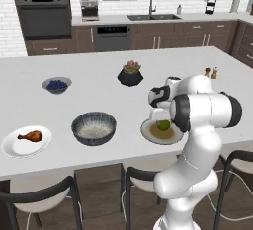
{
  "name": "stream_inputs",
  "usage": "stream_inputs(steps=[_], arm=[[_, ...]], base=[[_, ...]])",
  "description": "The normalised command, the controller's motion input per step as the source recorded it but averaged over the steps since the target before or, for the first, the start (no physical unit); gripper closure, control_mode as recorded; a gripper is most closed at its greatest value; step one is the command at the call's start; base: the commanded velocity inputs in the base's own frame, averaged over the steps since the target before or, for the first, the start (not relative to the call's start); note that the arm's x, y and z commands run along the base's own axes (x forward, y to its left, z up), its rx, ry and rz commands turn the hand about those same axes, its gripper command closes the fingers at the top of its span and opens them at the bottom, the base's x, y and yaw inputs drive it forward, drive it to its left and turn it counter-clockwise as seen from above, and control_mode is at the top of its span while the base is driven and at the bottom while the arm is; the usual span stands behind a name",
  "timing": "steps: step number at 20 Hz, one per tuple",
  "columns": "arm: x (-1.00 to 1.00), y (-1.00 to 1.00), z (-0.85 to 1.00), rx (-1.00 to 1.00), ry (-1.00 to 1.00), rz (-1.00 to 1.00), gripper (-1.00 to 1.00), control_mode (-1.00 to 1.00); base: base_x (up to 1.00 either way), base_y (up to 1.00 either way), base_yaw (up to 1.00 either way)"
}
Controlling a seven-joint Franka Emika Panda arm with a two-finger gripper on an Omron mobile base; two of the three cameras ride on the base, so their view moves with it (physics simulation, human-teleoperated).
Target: Pick the chicken drumstick and lime from their plates and place them in the bowl. Then put the bowl in the fridge.
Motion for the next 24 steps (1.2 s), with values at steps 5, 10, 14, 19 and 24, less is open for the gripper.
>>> stream_inputs(steps=[5,10,14,19,24], arm=[[0.00,0.00,-0.13,0.00,0.00,0.00,-1.00,-1.00],[0.04,0.00,-0.08,0.00,0.00,0.00,-1.00,-1.00],[0.00,0.00,-0.11,0.00,0.00,0.00,1.00,-1.00],[0.00,0.00,0.00,0.00,0.00,0.00,1.00,-1.00],[-0.04,-0.01,0.45,0.00,0.00,0.00,1.00,-1.00]], base=[[0.00,0.00,0.00],[0.00,0.00,0.00],[0.00,0.00,0.00],[0.00,0.00,0.00],[0.00,0.00,0.00]])
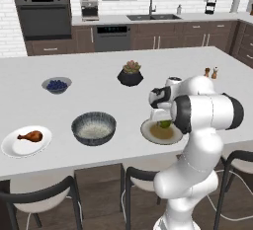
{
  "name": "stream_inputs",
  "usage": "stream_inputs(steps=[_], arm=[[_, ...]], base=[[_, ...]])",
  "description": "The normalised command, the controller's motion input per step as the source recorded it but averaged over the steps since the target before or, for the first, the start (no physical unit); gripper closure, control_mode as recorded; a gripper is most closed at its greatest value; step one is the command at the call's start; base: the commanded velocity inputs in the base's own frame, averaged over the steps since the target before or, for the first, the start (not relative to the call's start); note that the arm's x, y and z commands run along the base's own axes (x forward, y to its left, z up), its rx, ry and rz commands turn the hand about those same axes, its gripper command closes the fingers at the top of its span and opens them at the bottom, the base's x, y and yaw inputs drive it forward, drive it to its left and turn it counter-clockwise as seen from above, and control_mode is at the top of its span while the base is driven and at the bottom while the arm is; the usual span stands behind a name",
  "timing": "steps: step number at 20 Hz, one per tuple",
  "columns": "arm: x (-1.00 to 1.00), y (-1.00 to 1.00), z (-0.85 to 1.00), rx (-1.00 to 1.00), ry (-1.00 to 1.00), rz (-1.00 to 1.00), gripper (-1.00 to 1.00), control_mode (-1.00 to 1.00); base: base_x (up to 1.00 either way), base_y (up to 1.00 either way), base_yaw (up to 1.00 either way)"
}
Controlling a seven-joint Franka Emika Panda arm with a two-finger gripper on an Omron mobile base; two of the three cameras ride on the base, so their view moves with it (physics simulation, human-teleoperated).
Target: Pick the chicken drumstick and lime from their plates and place them in the bowl. Then put the bowl in the fridge.
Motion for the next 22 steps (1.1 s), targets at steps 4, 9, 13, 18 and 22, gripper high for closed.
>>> stream_inputs(steps=[4,9,13,18,22], arm=[[-0.33,0.00,0.97,0.00,0.00,-0.01,1.00,-1.00],[-0.57,0.51,0.99,0.00,0.00,0.00,1.00,-1.00],[-0.22,1.00,0.73,-0.02,0.04,0.00,1.00,-1.00],[-0.11,1.00,0.49,-0.09,0.11,0.00,1.00,-1.00],[-0.01,1.00,0.18,-0.10,0.10,0.00,1.00,-1.00]], base=[[0.00,0.00,0.00],[0.00,0.00,0.00],[0.00,0.00,0.00],[0.00,0.00,0.00],[0.00,0.00,0.00]])
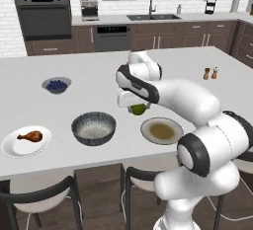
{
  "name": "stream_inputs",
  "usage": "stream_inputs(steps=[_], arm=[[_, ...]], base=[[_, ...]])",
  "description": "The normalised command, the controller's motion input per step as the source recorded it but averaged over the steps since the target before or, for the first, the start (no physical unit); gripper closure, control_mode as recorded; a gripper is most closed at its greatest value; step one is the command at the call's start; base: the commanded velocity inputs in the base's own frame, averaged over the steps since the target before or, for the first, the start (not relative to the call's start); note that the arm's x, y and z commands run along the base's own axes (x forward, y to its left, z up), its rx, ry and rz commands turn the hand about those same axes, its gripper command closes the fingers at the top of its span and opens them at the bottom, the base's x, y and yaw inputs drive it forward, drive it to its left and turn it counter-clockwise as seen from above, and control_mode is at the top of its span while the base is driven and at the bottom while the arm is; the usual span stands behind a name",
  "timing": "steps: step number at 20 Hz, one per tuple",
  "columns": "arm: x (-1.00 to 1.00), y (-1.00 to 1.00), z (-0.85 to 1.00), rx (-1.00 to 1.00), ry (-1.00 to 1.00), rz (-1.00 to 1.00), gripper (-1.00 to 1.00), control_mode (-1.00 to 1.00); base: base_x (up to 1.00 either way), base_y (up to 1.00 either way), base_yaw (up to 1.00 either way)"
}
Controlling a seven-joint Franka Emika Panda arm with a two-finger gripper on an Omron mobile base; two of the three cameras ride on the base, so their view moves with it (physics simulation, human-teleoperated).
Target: Pick the chicken drumstick and lime from their plates and place them in the bowl. Then put the bowl in the fridge.
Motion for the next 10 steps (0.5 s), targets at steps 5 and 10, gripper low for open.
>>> stream_inputs(steps=[5,10], arm=[[0.00,1.00,-0.03,-0.01,0.01,0.00,1.00,-1.00],[0.03,1.00,-0.60,0.04,0.00,0.00,1.00,-1.00]], base=[[0.00,0.00,0.00],[0.00,0.00,0.00]])
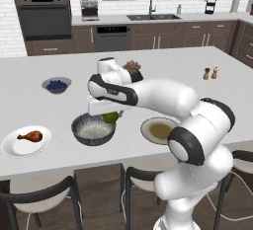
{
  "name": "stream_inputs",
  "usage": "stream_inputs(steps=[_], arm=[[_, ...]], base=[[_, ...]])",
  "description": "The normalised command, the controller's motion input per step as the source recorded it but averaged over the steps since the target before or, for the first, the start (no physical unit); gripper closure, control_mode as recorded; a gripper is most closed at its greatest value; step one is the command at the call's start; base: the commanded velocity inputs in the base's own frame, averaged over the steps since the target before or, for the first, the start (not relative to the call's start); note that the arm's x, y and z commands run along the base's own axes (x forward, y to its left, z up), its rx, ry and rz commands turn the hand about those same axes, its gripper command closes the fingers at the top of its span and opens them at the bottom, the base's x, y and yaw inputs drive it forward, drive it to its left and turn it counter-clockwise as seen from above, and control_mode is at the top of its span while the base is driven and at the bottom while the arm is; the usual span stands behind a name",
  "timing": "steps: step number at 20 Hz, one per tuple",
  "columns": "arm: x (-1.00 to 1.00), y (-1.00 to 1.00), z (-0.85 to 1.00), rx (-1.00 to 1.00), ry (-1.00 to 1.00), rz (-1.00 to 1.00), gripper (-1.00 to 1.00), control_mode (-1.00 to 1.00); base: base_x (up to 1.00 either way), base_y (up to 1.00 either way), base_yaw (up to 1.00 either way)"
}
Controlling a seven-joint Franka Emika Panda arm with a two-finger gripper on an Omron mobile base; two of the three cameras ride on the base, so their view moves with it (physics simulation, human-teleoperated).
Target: Pick the chicken drumstick and lime from their plates and place them in the bowl. Then put the bowl in the fridge.
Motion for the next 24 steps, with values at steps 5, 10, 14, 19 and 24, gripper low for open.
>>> stream_inputs(steps=[5,10,14,19,24], arm=[[0.51,0.66,-0.76,0.05,-0.01,0.00,1.00,-1.00],[0.89,0.05,-0.25,0.00,0.00,0.00,1.00,-1.00],[0.44,0.00,-0.23,-0.02,0.00,0.00,1.00,-1.00],[0.23,0.05,-0.38,-0.05,0.00,-0.01,1.00,-1.00],[0.15,0.02,-0.23,-0.03,0.00,-0.01,1.00,-1.00]], base=[[0.00,0.00,0.00],[0.00,0.00,0.00],[0.00,0.00,0.00],[0.00,0.00,0.00],[0.00,0.00,0.00]])
